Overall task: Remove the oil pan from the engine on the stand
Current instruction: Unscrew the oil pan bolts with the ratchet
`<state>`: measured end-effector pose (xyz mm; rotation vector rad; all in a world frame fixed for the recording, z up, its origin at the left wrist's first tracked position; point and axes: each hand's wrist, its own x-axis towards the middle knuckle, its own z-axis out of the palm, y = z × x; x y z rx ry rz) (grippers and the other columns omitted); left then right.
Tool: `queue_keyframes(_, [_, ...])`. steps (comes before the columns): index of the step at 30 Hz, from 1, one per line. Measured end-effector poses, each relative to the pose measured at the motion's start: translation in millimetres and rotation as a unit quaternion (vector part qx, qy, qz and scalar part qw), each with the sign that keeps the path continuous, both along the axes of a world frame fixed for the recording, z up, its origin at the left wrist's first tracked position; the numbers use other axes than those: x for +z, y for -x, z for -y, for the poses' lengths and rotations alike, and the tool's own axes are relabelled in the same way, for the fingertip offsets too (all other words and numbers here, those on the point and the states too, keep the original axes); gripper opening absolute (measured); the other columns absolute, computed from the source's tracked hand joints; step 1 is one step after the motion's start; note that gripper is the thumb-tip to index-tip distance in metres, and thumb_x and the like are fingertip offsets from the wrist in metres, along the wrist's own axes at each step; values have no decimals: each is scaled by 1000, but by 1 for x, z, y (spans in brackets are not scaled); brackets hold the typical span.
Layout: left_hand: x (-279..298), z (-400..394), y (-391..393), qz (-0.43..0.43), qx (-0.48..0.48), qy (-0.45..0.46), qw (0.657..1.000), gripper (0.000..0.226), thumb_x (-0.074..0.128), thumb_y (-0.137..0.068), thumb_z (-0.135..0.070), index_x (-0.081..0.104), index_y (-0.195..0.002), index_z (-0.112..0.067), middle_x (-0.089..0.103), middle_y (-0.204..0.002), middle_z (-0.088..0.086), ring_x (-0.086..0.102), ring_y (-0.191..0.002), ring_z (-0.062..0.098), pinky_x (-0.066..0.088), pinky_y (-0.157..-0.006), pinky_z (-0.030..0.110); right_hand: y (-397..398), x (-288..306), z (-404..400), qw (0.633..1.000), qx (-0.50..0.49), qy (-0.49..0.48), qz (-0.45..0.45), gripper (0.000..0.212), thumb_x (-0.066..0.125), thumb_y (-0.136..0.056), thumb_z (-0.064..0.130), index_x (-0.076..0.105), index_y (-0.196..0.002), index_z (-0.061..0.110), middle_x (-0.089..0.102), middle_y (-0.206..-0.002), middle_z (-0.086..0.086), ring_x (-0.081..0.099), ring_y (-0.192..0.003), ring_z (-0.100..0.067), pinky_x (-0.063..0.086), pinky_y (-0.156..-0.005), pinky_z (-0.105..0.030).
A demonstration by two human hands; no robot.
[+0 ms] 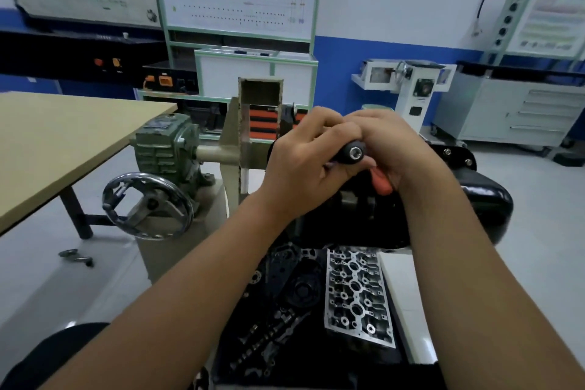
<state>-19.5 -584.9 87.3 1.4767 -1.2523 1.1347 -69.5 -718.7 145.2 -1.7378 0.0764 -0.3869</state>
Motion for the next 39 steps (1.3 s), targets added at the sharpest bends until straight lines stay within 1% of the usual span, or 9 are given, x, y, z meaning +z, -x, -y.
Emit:
queue_keyframes(4, [-8, -15, -5, -6, 25, 31, 999, 32, 79, -89, -32, 70, -101, -4, 66, -93, 10, 61, -83, 27, 51, -72, 43, 18, -22, 5, 988, -62, -88, 109, 5, 72, -88, 5, 72, -83, 4, 53, -59, -6, 47, -44, -15, 40, -39, -24])
queue_keyframes(7, [-16, -20, -5, 28, 48, 1, 998, 33, 75, -91, -41, 66, -104, -13, 68, -90, 6, 60, -81, 26, 49, -75, 40, 10, -31, 3, 983, -135, -27, 120, 3, 73, -81, 19, 75, -82, 17, 55, -52, -1, 48, -39, -18, 44, -44, -29])
queue_keyframes(11, [-12, -15, 2, -12, -8, 6, 1000, 31, 77, -90, -31, 65, -107, -7, 63, -87, 11, 58, -76, 21, 50, -75, 22, 0, -26, -1, 974, -179, 119, 77, 29, 69, -90, 28, 72, -119, 33, 72, -103, -2, 71, -79, -23, 59, -74, -39])
queue_keyframes(12, [-11, -14, 3, -20, -13, 5, 1000, 31, 79, -89, -27, 68, -105, -2, 62, -87, 13, 58, -75, 22, 49, -75, 21, 1, -24, -1, 966, -191, 158, 73, 28, 66, -94, 29, 70, -121, 28, 72, -107, -3, 72, -86, -18, 58, -78, -32])
queue_keyframes(15, [-9, -13, 6, -32, -13, -2, 999, 30, 84, -83, -16, 71, -99, 6, 60, -85, 16, 57, -74, 26, 49, -75, 23, 3, -16, -6, 964, -173, 198, 32, 19, 59, -97, 27, 69, -95, 11, 70, -83, -9, 64, -44, -9, 45, -41, -18])
queue_keyframes(18, [-12, -13, 6, -49, -21, -1, 999, 27, 80, -88, -17, 70, -100, 5, 61, -90, 15, 59, -80, 26, 50, -77, 26, 5, -8, -10, 982, -120, 137, -40, 15, 53, -94, 16, 63, -89, 7, 65, -72, -17, 58, -34, -23, 45, -36, -27])
queue_keyframes(25, [-27, -37, -6, -112, -98, -18, 989, 47, 46, -107, -44, 57, -124, -1, 63, -118, 14, 70, -92, 31, 55, -79, 43, 33, -11, -13, 996, 43, -54, -59, 29, 47, -97, 1, 71, -84, 9, 55, -60, -19, 47, -35, -18, 41, -35, -24])
queue_keyframes(31, [-29, -43, 0, -18, -20, -57, 998, 46, 65, -101, -30, 66, -126, 8, 71, -124, 16, 70, -116, 24, 59, -90, 42, 52, -24, -19, 973, 150, -92, -147, 45, 62, -84, 65, 75, -72, 23, 63, -66, -21, 53, -37, -19, 41, -36, -23])
queue_keyframes(39, [-24, -52, 1, -64, -33, -42, 997, 49, 91, -71, -29, 75, -100, 7, 76, -108, 14, 73, -94, 13, 59, -77, 26, 60, -43, -30, 947, 160, -210, -180, 51, 63, -91, 59, 72, -97, 10, 68, -75, -21, 49, -34, -13, 33, -32, -17])
